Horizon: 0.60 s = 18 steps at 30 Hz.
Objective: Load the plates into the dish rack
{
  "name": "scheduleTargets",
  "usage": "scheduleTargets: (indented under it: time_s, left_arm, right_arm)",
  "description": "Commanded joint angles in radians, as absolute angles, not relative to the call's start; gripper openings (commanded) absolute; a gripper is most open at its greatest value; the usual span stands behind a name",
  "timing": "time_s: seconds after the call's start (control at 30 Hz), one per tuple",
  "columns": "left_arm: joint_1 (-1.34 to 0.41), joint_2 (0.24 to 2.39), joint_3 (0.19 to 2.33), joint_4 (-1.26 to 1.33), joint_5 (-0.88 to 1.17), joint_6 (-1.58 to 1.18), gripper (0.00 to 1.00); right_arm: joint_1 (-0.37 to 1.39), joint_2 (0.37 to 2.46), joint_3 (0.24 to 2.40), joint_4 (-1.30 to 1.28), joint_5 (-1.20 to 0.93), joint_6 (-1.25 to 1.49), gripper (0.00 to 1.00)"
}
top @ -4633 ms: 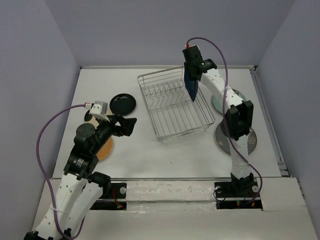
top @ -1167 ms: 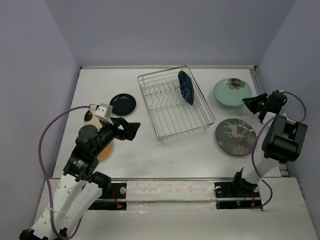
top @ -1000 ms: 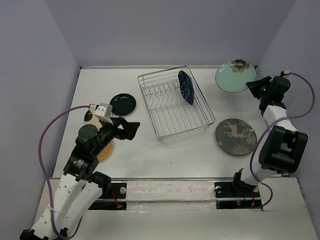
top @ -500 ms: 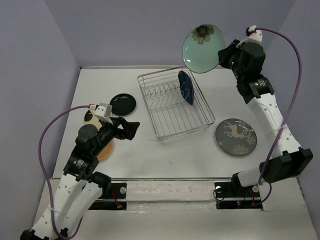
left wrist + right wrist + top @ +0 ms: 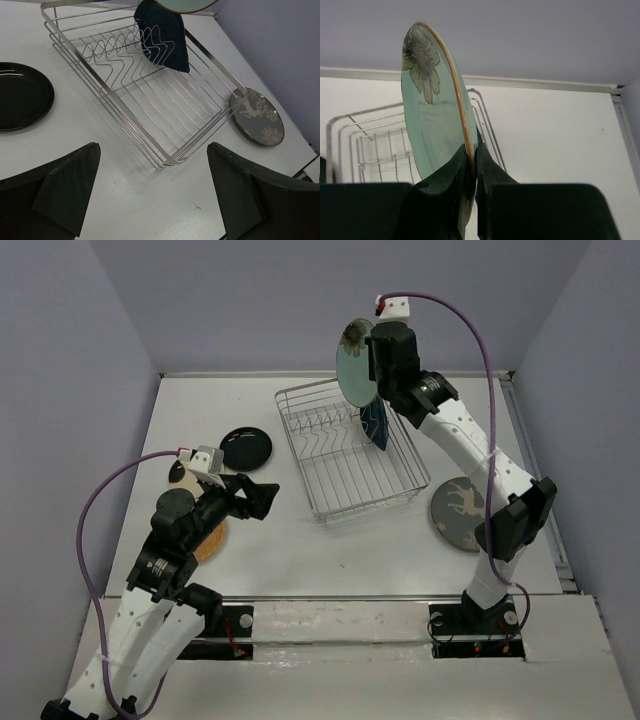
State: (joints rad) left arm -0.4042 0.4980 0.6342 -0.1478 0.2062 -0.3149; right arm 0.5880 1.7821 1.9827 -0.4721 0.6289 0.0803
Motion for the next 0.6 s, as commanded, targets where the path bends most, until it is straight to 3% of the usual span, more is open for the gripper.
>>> scheduleTargets:
  time_s: [0.0,0.57]
  left_arm:
    - [-0.402,0.492,0.635,-0.115,0.221,-0.299,0.99]
    - [-0.402,0.499,0.635,-0.114,0.221,-0.299,0.99]
  right_arm:
    - [0.635,1.787,2.111,-0.354,0.801,-0.043,0.07]
    - [0.653,1.914,2.072,-0.354,0.885,-0.137,0.07]
